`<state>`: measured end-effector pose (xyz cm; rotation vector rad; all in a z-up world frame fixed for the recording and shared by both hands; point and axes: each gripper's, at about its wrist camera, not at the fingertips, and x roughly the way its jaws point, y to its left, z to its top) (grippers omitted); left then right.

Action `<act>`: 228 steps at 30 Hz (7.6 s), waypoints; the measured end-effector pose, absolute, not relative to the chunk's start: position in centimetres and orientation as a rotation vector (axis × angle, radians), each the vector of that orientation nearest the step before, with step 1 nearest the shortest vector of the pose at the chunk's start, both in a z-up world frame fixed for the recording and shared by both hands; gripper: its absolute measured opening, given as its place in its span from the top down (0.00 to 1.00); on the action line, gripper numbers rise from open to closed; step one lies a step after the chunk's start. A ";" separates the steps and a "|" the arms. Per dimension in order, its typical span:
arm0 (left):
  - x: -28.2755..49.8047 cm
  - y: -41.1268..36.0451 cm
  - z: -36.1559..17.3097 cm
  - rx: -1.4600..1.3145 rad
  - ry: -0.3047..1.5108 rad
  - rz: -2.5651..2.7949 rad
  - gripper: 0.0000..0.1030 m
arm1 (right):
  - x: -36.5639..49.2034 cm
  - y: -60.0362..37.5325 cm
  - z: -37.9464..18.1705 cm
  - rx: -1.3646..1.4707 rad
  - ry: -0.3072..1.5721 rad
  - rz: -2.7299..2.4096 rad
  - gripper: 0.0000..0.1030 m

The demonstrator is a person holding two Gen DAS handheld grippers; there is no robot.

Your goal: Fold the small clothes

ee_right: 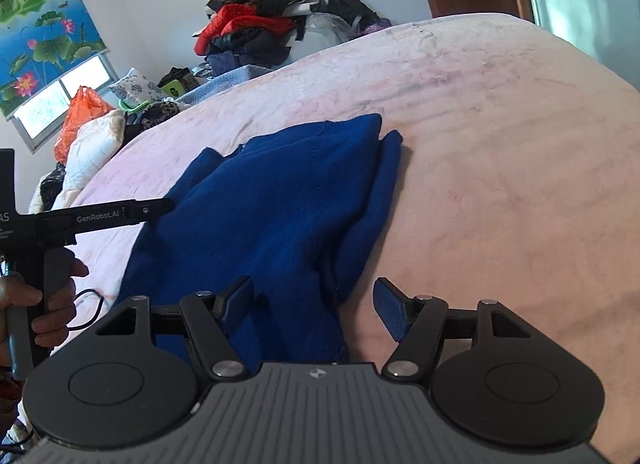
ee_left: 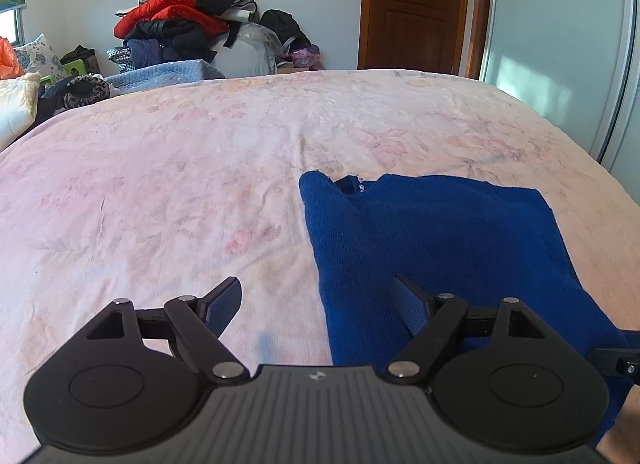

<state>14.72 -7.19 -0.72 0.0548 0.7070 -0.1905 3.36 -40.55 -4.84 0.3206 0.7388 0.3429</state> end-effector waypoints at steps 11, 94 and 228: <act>12.7 -7.1 -0.6 0.058 0.713 -0.198 0.20 | 2.3 -40.9 -5.8 0.394 0.754 0.379 0.85; 13.2 -0.3 -3.0 -0.288 0.986 -0.503 0.84 | 6.2 -40.9 -5.1 0.405 0.858 0.453 0.83; 3.3 -6.8 -4.5 0.081 0.771 -0.175 0.07 | -1.4 -31.0 -5.9 0.024 0.752 0.194 0.00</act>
